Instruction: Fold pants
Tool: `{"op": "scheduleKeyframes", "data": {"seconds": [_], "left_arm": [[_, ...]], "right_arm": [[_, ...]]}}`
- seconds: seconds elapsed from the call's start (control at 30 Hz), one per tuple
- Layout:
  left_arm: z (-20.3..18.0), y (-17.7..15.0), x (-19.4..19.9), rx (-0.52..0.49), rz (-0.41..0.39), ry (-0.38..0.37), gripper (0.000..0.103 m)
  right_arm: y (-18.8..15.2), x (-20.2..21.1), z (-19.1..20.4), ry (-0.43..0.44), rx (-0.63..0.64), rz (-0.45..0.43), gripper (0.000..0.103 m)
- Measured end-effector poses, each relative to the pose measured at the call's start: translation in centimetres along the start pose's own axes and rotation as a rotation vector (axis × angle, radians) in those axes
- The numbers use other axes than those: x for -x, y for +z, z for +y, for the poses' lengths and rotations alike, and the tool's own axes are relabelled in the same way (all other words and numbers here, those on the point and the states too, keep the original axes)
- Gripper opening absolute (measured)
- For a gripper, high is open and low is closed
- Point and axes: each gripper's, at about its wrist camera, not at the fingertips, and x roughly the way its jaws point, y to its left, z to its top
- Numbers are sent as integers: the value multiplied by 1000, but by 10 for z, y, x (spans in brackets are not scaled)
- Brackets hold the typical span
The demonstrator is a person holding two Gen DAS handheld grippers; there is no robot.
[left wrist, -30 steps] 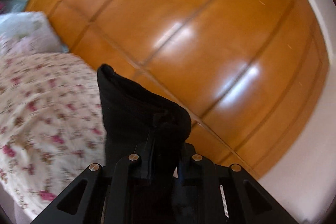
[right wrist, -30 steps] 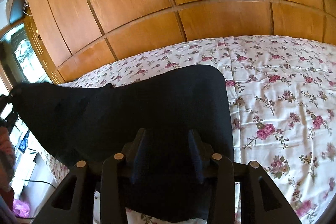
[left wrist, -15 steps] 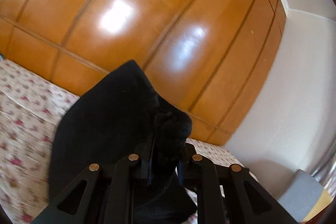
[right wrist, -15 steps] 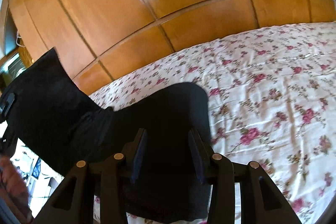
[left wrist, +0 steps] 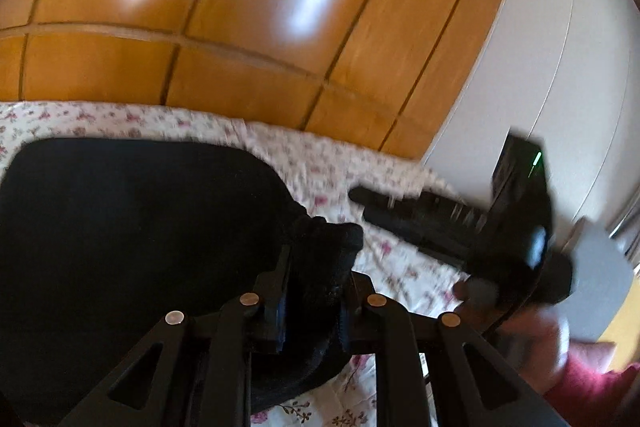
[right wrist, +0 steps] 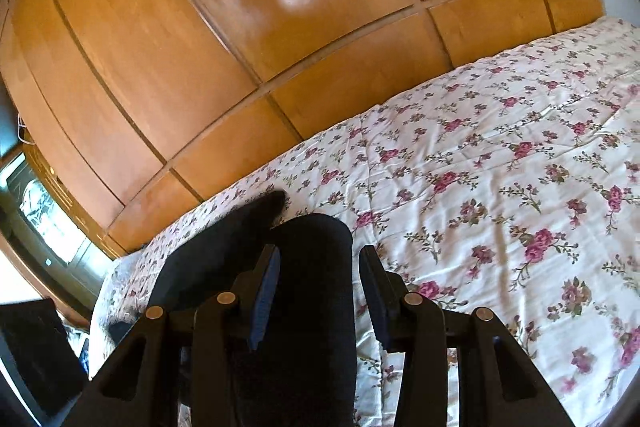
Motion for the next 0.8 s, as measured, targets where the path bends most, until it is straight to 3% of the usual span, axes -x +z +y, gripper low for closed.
{"op": "scheduleKeyframes", "data": {"seconds": [0.07, 0.2, 0.3, 0.33, 0.5, 0.67, 0.8], "left_arm": [[2, -8, -10, -4, 27, -9, 17], [-2, -25, -14, -49, 58, -18, 31], [-4, -23, -7, -48, 68, -88, 58], [-5, -24, -2, -49, 79, -131, 59], [-6, -14, 34, -85, 50, -194, 59], [42, 2, 80, 65, -69, -88, 60], [100, 13, 106, 234, -125, 103, 59]], "right_arm": [[0, 0, -1, -3, -5, 1, 42], [-3, -2, 0, 10, -9, 12, 42], [-6, -4, 5, 34, 8, 24, 42], [-8, -5, 7, 39, 16, 28, 42], [-14, -11, 20, 92, 55, 59, 42], [-23, -27, 26, 116, 67, 120, 42], [-29, -45, 19, 137, 9, 175, 42]]}}
